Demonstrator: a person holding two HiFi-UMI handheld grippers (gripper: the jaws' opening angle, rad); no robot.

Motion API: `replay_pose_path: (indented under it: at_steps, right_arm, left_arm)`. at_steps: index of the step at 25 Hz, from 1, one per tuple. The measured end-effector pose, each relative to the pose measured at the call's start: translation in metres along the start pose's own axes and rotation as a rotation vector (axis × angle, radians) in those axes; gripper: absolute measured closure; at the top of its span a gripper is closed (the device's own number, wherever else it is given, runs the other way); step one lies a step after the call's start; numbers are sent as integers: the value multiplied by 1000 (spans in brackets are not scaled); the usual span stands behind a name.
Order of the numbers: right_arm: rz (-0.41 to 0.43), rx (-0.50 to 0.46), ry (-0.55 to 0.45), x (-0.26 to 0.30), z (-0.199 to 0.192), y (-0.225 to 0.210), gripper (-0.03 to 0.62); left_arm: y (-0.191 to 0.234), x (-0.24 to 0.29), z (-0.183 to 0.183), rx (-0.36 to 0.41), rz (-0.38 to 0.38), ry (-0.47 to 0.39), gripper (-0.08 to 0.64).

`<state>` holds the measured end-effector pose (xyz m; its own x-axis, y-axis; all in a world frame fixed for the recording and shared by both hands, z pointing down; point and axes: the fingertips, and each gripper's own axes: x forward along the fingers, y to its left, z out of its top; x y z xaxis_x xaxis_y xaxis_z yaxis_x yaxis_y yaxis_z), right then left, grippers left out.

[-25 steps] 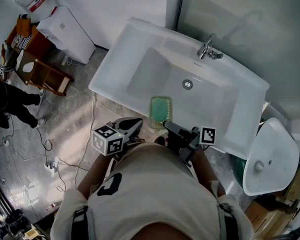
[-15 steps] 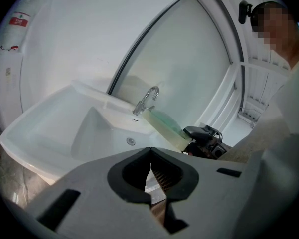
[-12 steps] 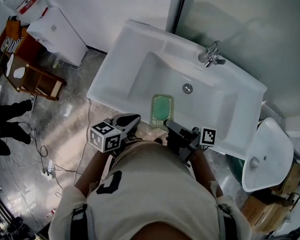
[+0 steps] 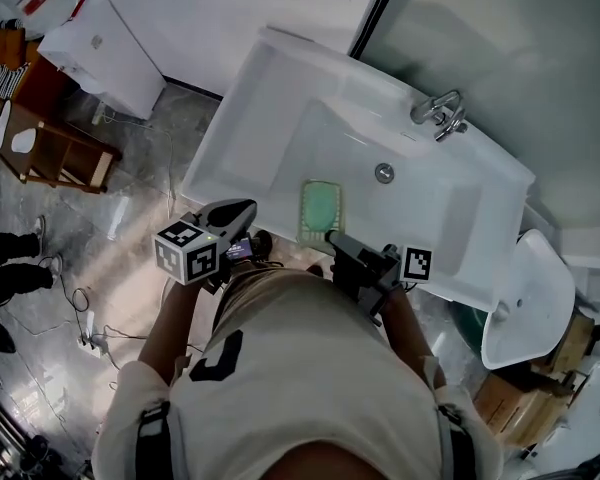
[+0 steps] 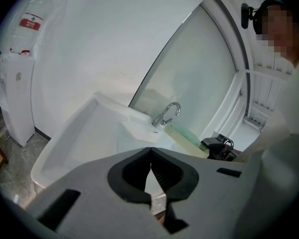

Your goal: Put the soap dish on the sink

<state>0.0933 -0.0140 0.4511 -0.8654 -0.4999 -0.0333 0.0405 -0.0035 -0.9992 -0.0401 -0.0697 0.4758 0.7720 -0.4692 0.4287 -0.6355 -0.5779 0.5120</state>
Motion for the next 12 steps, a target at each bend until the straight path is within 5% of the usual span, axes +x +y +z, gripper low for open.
replay_pose_path:
  at_steps: [12]
  right_arm:
    - [-51, -1, -31, 49, 4, -6, 502]
  left_arm:
    - [55, -21, 21, -20, -30, -21, 540]
